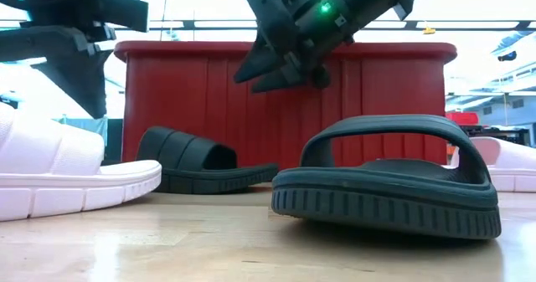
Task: Pick and place slides into bin
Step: Adjust the red bin, then put the black slipper into the red bin
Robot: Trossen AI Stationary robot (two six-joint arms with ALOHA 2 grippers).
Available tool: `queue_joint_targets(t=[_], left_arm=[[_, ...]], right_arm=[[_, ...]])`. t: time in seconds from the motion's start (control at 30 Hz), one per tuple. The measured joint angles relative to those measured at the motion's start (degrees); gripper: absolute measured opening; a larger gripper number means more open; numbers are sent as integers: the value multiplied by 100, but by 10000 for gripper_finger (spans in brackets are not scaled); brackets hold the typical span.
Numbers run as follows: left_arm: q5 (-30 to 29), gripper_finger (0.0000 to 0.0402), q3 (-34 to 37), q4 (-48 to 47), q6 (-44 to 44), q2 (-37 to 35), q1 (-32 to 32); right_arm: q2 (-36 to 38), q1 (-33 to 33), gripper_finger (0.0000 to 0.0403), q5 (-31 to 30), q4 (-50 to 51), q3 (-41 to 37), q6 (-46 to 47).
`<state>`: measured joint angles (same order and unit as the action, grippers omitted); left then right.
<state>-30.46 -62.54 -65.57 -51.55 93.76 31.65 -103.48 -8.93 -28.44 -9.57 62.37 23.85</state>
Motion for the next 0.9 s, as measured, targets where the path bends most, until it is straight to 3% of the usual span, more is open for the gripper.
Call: queue_joint_targets(t=[0.13,0.67,0.9], left_arm=[[0,68,19,161,259,0,-2],[197,92,19,246,253,0,-161],[223,107,19,292,155,0,-122]], right_arm=[[-15,-92,206,350,10,-4,187],[-9,-948,206,563,-112,-4,368],[-73,-1265,206,568,-150,-2,940]])
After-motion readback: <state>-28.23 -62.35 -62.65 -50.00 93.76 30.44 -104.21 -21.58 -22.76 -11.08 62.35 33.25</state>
